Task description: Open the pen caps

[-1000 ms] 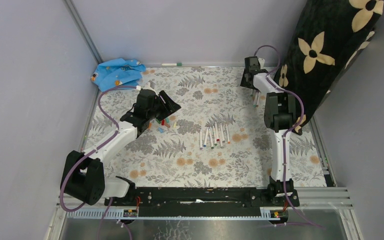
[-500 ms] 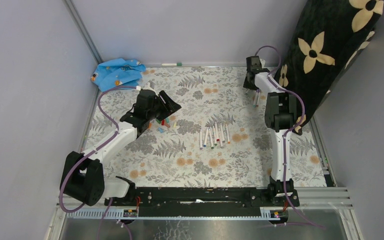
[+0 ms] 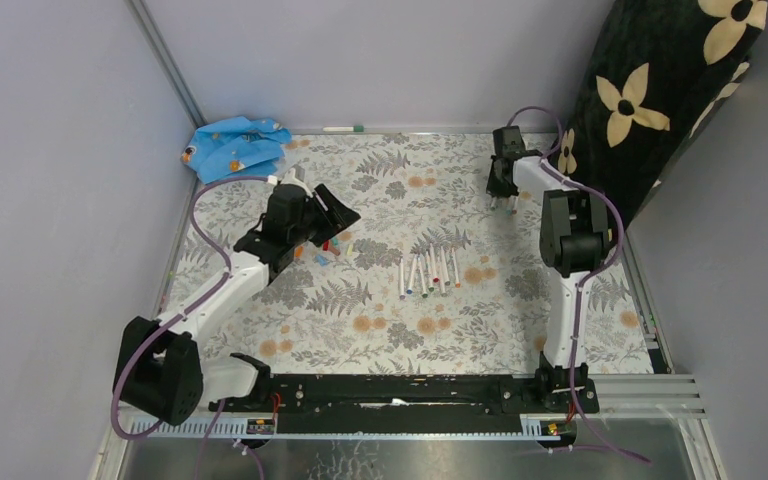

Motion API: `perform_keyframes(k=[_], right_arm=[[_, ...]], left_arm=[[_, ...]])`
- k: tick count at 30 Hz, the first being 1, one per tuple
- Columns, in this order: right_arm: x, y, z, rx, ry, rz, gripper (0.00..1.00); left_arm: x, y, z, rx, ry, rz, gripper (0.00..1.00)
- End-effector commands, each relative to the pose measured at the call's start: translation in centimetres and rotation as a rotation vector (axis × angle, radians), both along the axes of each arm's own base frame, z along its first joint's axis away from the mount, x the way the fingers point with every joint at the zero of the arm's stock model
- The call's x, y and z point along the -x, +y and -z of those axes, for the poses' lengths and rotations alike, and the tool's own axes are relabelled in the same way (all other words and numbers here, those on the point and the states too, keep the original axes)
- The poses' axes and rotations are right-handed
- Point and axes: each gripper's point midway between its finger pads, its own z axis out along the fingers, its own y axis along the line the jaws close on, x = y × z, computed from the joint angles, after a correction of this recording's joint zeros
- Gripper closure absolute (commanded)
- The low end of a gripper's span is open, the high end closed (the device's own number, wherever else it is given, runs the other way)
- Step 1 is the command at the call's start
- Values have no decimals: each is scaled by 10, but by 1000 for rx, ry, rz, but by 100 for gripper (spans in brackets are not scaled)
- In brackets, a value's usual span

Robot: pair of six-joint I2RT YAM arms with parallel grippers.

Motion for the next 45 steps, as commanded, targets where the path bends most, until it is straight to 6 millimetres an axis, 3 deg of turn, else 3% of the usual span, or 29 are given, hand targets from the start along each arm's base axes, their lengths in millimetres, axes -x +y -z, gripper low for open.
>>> perform_keyframes(k=[1,8,14,19,29,36,45], right_arm=[[17,49,-61,-37,-89,-155,100],[83,118,-105,-100,-113,-349,100],[156,180,-140,-204,-165,-513,100],[202,215,-157,-284,-183,-616,100],[236,257,-174,-336,-207,-721,100],[248,283,-184,-344,-222,-778,100],[257,302,-190,-332,-236,-814,100]], left_arm=[[6,-8,-17,34,-59,55,35],[12,-24,-44,105,-104,145,24],[12,-43,-46,205,-79,212,21],[11,-53,-46,290,-54,231,20],[10,-62,-47,385,3,233,20],[13,-69,-39,422,54,259,20],[13,-68,-31,418,89,249,22]])
